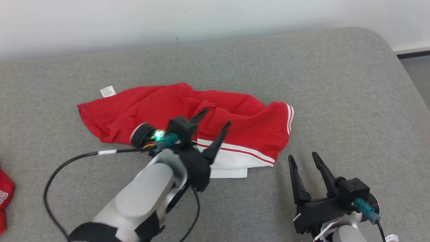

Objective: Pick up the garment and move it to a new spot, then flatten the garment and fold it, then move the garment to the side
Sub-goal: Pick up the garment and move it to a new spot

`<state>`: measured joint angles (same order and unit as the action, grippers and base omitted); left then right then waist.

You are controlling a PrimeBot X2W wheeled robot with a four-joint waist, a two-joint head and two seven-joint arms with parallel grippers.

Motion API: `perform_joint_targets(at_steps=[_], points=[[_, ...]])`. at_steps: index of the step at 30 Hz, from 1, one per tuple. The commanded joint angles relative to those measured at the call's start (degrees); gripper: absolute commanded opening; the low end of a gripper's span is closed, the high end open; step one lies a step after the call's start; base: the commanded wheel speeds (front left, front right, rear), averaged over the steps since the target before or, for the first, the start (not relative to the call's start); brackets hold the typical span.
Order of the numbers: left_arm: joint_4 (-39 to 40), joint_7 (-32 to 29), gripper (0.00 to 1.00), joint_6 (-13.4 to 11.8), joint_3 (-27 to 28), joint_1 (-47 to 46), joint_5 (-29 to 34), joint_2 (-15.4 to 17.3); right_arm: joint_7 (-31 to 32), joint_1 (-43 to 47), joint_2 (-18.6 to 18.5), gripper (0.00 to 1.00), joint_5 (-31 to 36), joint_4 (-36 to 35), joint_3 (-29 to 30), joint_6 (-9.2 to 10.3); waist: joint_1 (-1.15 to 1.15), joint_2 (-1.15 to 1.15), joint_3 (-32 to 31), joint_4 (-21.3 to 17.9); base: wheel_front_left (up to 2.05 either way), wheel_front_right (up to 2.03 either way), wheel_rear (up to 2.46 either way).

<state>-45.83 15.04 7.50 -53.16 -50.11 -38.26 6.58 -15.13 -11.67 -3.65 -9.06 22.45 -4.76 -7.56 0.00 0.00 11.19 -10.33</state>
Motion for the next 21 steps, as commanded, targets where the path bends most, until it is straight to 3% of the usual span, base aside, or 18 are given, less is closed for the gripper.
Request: perform_joint_targets(at_steps=[1,8,14,21], points=[[0.6,0.19,1.0,-0.3,1.35,1.82,0.86,0.75,-0.02,0.06,0.13,1.0,0.58,-0.14,0.1,0.14,0.0,0.0,-1.06,1.33,0.0,0.0,0.0],[5.41,0.19,1.0,-2.55,11.62,10.82,4.23,4.96,-0.02,1.29,0.08,1.0,0.74,-0.1,0.24,0.14,0.0,0.0,-3.17,3.76,0.0,0.0,0.0],[11.81,0.2,1.0,-4.63,23.6,20.7,7.36,8.04,-0.02,2.12,0.01,1.0,0.66,0.09,0.4,0.14,0.0,0.0,-4.9,5.25,0.0,0.0,0.0],[19.76,0.2,1.0,-5.71,36.57,33.67,13.82,8.81,-0.02,3.32,-0.15,1.0,0.52,0.49,0.41,0.14,0.0,0.0,-7.11,6.03,0.0,0.0,0.0]])
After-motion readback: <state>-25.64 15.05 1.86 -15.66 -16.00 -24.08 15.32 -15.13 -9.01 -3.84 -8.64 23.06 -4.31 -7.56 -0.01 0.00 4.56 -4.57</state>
